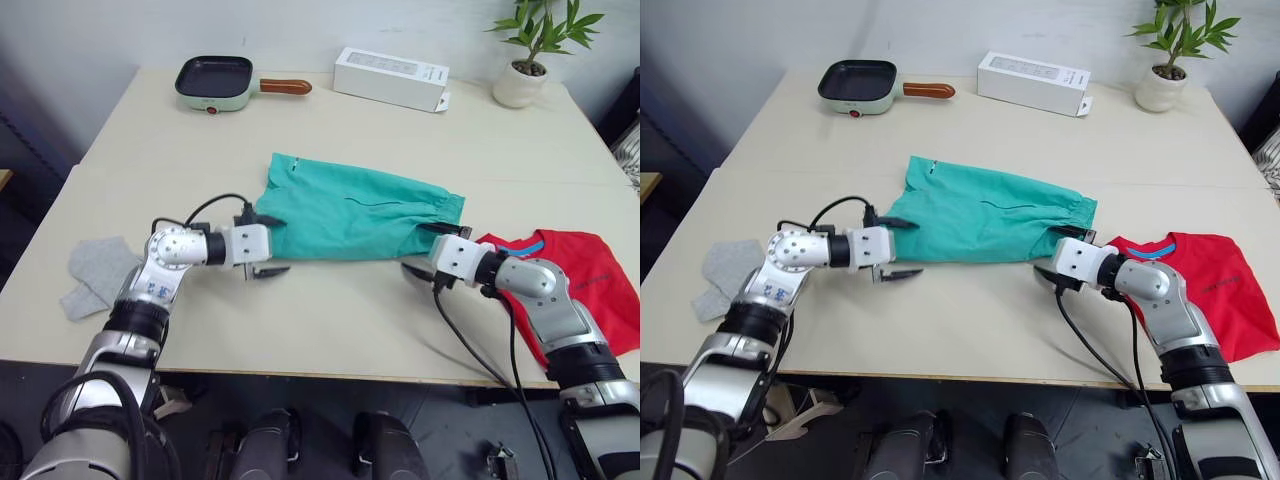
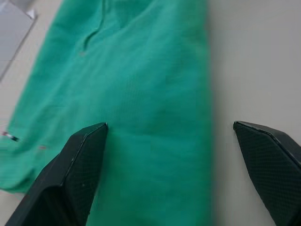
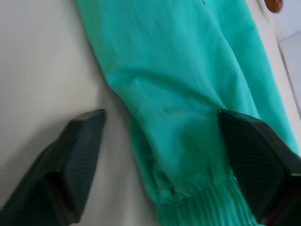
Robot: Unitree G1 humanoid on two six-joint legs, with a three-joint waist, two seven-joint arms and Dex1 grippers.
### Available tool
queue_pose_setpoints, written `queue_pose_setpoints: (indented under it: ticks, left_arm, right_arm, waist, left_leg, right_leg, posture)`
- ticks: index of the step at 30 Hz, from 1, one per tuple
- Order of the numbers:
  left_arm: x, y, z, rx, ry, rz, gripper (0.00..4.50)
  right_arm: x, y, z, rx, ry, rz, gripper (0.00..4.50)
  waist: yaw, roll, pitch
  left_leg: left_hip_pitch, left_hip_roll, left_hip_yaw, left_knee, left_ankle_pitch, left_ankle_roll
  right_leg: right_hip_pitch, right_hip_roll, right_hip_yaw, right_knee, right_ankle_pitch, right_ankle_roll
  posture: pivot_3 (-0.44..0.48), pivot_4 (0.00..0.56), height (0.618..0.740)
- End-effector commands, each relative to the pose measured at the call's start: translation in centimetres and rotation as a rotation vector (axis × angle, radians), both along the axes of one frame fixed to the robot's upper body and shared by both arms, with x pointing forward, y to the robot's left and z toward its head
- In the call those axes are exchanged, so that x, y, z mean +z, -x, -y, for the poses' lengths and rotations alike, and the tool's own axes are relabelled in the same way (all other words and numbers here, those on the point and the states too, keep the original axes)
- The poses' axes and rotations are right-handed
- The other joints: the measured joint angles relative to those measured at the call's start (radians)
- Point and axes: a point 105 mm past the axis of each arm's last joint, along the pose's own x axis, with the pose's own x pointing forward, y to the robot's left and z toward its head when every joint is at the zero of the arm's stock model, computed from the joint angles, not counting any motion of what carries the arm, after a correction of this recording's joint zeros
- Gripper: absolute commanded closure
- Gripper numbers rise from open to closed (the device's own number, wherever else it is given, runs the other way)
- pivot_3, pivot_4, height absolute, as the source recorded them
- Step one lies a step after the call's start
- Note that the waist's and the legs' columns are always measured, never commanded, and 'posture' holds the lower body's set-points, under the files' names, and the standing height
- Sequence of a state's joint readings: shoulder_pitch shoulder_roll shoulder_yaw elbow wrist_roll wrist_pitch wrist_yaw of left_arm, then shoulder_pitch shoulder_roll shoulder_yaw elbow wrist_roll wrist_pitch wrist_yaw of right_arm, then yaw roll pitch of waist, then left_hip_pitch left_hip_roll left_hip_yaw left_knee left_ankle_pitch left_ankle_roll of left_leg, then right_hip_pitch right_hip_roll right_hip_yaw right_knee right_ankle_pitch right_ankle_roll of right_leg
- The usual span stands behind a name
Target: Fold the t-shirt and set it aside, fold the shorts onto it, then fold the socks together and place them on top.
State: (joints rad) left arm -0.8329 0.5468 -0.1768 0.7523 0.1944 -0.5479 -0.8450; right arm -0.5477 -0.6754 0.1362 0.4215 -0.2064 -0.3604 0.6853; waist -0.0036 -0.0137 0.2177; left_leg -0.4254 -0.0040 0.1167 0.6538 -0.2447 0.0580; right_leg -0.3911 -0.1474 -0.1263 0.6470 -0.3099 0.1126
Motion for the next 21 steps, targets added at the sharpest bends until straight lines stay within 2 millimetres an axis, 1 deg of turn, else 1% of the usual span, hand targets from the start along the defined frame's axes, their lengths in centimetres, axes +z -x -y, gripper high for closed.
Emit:
queue_pose_setpoints:
  ticks: [1, 5, 8, 10, 12, 14, 17, 19, 21]
  left_arm:
    - [-1.1, -1.1, -0.2, 0.036, -0.059, 0.03, 0.85]
    - [-1.9, -2.1, -1.1, 0.115, -0.067, 0.015, 2.15]
    - [-1.8, -2.1, -1.2, 0.121, -0.008, -0.007, 3.14]
    - [-1.7, -1.6, -1.1, 0.093, 0.044, -0.035, 3.77]
    - [-1.7, -0.4, -1.1, 0.039, 0.078, -0.06, 4.41]
    - [-1.9, 1.4, -1.4, -0.036, 0.067, -0.069, 4.46]
    - [-1.7, 4.0, -1.7, -0.108, 0.073, -0.086, 4.46]
    - [-1.3, 6.1, -1.8, -0.161, 0.071, -0.084, 4.46]
    - [-1.0, 8.0, -2.2, -0.177, 0.075, -0.089, 4.46]
  right_arm:
    - [0.2, -1.2, 0.3, -0.035, 0.047, 0.064, 1.94]
    - [0.8, -2.1, -0.2, -0.022, 0.046, 0.112, 3.39]
    - [1.2, -2.2, -0.4, -0.002, 0.028, 0.129, 4.45]
    - [1.6, -1.8, -0.6, 0.031, 0.007, 0.135, 4.5]
    - [1.8, -1.1, -0.7, 0.073, -0.042, 0.13, 4.5]
    - [2.0, -0.2, -0.7, 0.117, -0.101, 0.111, 4.5]
    - [1.5, 1.9, -0.8, 0.211, -0.167, 0.023, 4.5]
    - [1.0, 3.9, -0.9, 0.29, -0.182, -0.046, 4.5]
    - [0.3, 6.0, -0.6, 0.341, -0.173, -0.111, 4.5]
  waist:
    - [-0.004, -0.001, 0.0]
    - [-0.006, -0.001, -0.001]
    - [-0.012, -0.001, -0.001]
    - [-0.02, -0.001, -0.001]
    - [-0.025, -0.001, -0.001]
    - [-0.028, -0.001, -0.001]
    - [-0.031, -0.001, -0.001]
    - [-0.029, 0.0, -0.001]
    - [-0.026, 0.0, -0.001]
  left_leg:
    - [0.0, 0.0, 0.001, -0.001, 0.0, 0.0]
    - [0.0, 0.0, 0.001, -0.001, 0.0, 0.0]
    - [0.002, 0.0, 0.001, -0.001, 0.001, 0.0]
    - [0.002, 0.0, 0.001, -0.001, 0.001, 0.0]
    - [0.002, 0.0, 0.001, -0.002, 0.001, 0.0]
    - [0.002, 0.0, 0.001, -0.004, 0.001, 0.0]
    - [0.003, 0.0, 0.001, -0.006, 0.0, -0.001]
    - [0.003, 0.0, 0.001, -0.006, 0.0, -0.001]
    - [0.003, 0.001, 0.0, -0.005, 0.0, 0.0]
  right_leg:
    - [0.0, 0.0, 0.0, 0.0, 0.0, 0.0]
    - [0.0, 0.001, 0.0, -0.001, 0.0, 0.0]
    - [0.001, 0.0, 0.0, 0.0, 0.0, 0.0]
    - [0.001, 0.0, 0.0, 0.0, 0.0, 0.0]
    - [0.001, 0.0, 0.0, 0.0, 0.0, 0.0]
    - [0.001, 0.0, 0.0, -0.001, 0.0, 0.0]
    - [0.001, 0.0, -0.001, -0.002, 0.0, 0.0]
    - [0.001, 0.0, -0.002, -0.003, 0.0, 0.0]
    - [0.001, 0.0, -0.002, -0.004, 0.0, 0.0]
  posture:
    - [0.0, 0.15, 0.74]
    - [0.0, 0.15, 0.74]
    - [0.0, 0.15, 0.74]
    - [0.0, 0.15, 0.74]
    - [0.0, 0.15, 0.74]
    - [0.0, 0.15, 0.74]
    - [0.0, 0.15, 0.74]
    - [0.0, 0.15, 0.74]
    - [0.0, 0.15, 0.74]
